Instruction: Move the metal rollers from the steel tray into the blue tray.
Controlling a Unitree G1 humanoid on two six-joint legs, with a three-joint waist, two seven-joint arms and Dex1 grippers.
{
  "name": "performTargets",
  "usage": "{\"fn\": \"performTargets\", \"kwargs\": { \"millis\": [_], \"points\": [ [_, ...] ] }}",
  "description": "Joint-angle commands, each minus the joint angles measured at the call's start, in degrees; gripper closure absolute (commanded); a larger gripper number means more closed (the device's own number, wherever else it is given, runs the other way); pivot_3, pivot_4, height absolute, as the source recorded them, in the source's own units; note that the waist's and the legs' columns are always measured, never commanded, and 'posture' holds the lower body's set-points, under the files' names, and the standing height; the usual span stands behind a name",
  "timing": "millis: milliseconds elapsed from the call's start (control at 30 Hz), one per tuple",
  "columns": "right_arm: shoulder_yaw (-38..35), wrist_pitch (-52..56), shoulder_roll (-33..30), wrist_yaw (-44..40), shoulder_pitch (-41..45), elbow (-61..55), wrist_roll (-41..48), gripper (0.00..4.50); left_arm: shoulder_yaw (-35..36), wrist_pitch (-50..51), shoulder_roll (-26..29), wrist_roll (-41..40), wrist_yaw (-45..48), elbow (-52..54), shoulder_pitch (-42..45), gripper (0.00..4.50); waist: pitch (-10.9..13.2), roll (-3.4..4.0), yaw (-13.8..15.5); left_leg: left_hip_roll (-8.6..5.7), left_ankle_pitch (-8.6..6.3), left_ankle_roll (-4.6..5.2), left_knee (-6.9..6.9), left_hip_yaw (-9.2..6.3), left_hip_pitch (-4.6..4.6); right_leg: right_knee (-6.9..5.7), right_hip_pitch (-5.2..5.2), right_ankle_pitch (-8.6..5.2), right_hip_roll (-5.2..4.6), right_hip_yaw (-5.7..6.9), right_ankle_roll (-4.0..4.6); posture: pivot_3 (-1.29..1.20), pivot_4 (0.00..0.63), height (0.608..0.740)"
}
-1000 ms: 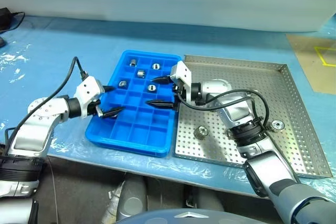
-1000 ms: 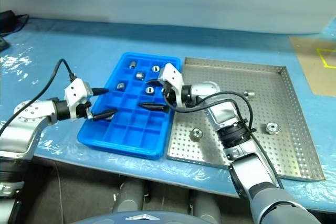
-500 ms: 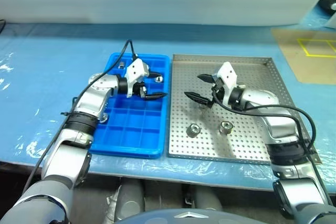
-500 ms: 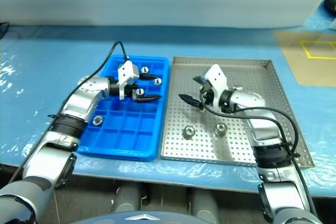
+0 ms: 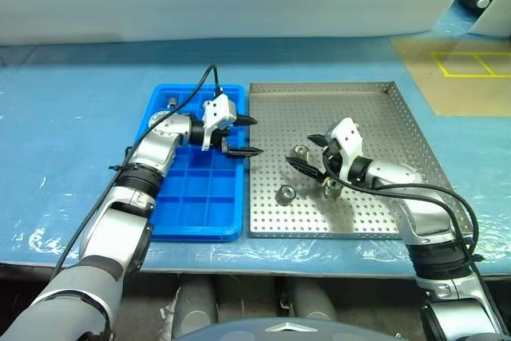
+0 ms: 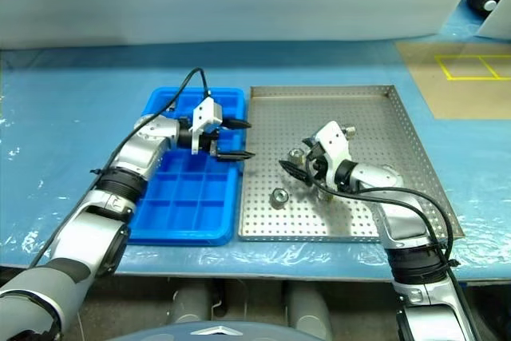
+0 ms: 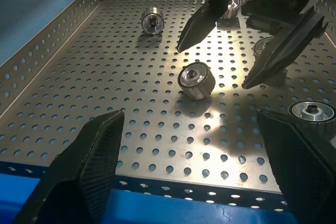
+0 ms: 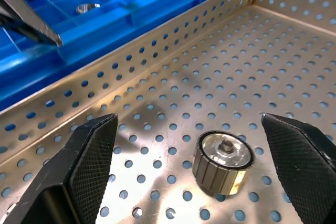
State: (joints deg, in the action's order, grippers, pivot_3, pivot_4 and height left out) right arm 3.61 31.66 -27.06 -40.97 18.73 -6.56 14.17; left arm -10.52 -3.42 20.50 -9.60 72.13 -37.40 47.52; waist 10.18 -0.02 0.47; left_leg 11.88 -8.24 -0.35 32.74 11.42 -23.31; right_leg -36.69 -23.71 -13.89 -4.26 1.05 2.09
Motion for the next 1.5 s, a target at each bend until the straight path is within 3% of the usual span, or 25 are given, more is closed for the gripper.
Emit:
{"fn": "performTargets", "kwargs": {
  "millis": [33,233,533,700,733,933,1267,1500],
  "points": [
    [0.51,-3.82,0.33,0.26,2.87,4.29,-1.6,0.0,1.29,0.22,1.05,-0.26,-0.66,3.47,-1.17,0.23,0.0,0.0,0.16,0.0,0.0,0.0,0.0,0.0,0.0,0.0,0.0,0.0,0.0,0.0,0.0,-0.27,0.15,0.74],
    [0.97,-9.44,1.03,0.05,6.93,15.3,-4.33,0.0,1.46,1.64,2.41,-0.38,-2.26,7.91,-4.6,0.23,0.0,0.01,0.51,0.01,-0.02,0.03,0.0,0.01,-0.03,0.01,-0.01,0.0,0.0,0.02,0.01,-0.23,0.15,0.74],
    [2.49,-12.46,1.57,-1.62,7.49,18.75,-5.81,0.0,1.86,4.22,3.74,-1.22,-3.35,12.36,-6.24,0.23,0.01,0.01,0.78,0.02,-0.02,0.03,-0.02,0.03,-0.01,0.01,-0.01,-0.01,-0.01,0.02,0.01,-0.2,0.15,0.74],
    [2.44,-13.1,2.31,-1.0,7.87,19.22,-6.36,1.27,2.48,4.85,4.8,-1.21,-3.51,12.82,-6.02,0.2,0.01,0.01,0.77,0.02,-0.02,0.03,-0.03,0.03,-0.02,0.02,-0.03,-0.01,-0.01,0.02,0.02,-0.19,0.15,0.74],
    [2.21,-13.22,2.42,-0.7,8.2,19.58,-6.47,1.27,2.53,4.86,5.04,-1.07,-3.52,12.77,-5.97,0.2,0.01,0.02,0.76,0.02,-0.02,0.03,-0.03,0.03,-0.02,0.02,-0.03,-0.01,-0.01,0.02,0.02,-0.18,0.15,0.74],
    [2.48,-14.67,2.24,-1.09,8.98,20.94,-7.22,2.82,3.78,6.47,7.44,-1.85,-3.88,15.1,-7.37,0.2,0.01,0.02,0.84,0.02,-0.02,0.03,-0.05,0.03,-0.01,0.02,-0.03,-0.01,-0.01,0.02,0.01,-0.17,0.15,0.74],
    [4.3,-12.58,4.64,-5.25,17.15,16.47,-5.46,2.82,10.66,11.58,14.49,-4.77,-7.2,21.7,-11.82,0.2,0.04,0.06,0.87,0.04,0.02,-0.05,-0.24,0.0,-0.07,0.01,-0.27,-0.02,0.0,-0.02,0.03,-0.07,0.15,0.74],
    [9.72,-9.7,10.71,-14.4,25.52,12.9,-1.26,2.82,18.31,20.62,20.14,-11.33,-9.22,35.9,-20.08,0.2,0.04,0.05,2.11,0.08,0.04,-0.08,-0.44,-0.05,-0.15,0.0,-0.44,-0.08,0.03,0.05,0.13,0.09,0.15,0.74]
  ]
}}
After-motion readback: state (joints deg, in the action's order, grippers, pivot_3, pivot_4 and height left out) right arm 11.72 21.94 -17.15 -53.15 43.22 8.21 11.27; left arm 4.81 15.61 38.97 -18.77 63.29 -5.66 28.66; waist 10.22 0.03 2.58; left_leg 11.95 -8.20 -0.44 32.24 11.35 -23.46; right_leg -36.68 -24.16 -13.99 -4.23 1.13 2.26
